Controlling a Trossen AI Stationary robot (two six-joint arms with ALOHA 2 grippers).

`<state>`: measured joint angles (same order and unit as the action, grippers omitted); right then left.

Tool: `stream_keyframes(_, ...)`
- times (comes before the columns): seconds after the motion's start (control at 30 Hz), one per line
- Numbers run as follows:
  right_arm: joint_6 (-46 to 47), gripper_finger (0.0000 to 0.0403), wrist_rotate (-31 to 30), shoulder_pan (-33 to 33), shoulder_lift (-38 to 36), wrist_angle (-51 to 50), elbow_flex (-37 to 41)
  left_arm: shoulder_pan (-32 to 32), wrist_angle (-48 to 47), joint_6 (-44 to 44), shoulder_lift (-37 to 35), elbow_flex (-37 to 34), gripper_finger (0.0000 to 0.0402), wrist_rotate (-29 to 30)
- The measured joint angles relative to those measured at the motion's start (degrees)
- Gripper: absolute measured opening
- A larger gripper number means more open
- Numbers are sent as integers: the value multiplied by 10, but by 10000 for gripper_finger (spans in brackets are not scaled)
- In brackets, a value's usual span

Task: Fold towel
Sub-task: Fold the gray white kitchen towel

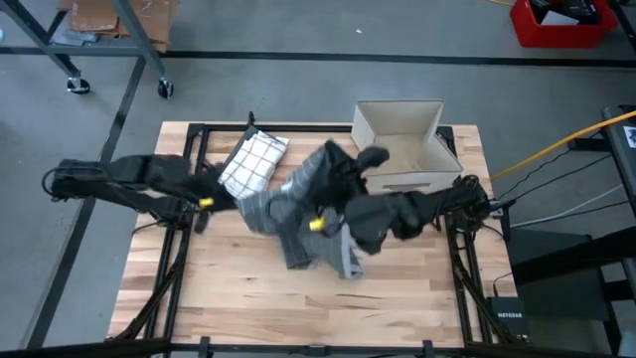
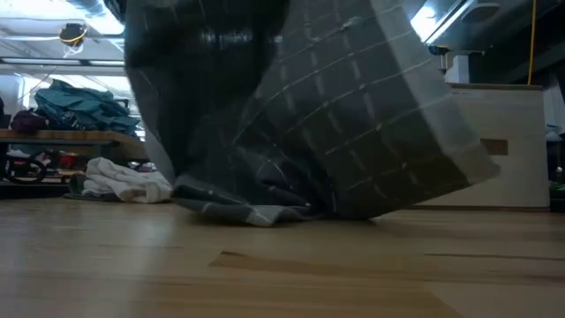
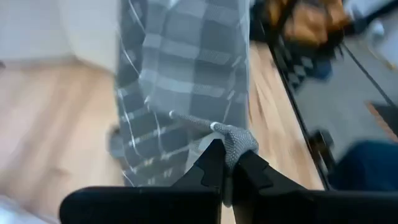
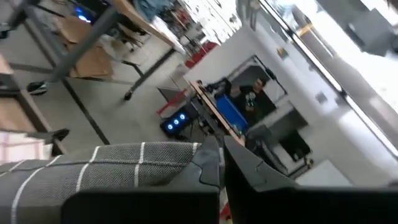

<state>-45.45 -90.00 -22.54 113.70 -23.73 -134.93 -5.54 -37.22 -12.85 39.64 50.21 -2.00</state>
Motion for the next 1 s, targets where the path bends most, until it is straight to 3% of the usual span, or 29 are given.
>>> stream_keyframes(0.3, 0, 7, 72, 55, -45, 134, 0, 0, 21, 94, -24, 116, 0, 167)
stream_keyframes(0.53, -2, 7, 205, 90, -82, 237, 0, 0, 205, 182, -9, 175, 0, 293)
stream_keyframes(0.8, -24, 7, 302, 129, -115, 289, -1, 1, 365, 325, 29, 245, 0, 333)
stream_keyframes(1.0, -86, 7, 311, 151, -134, 340, -1, 1, 402, 419, 66, 327, 0, 347)
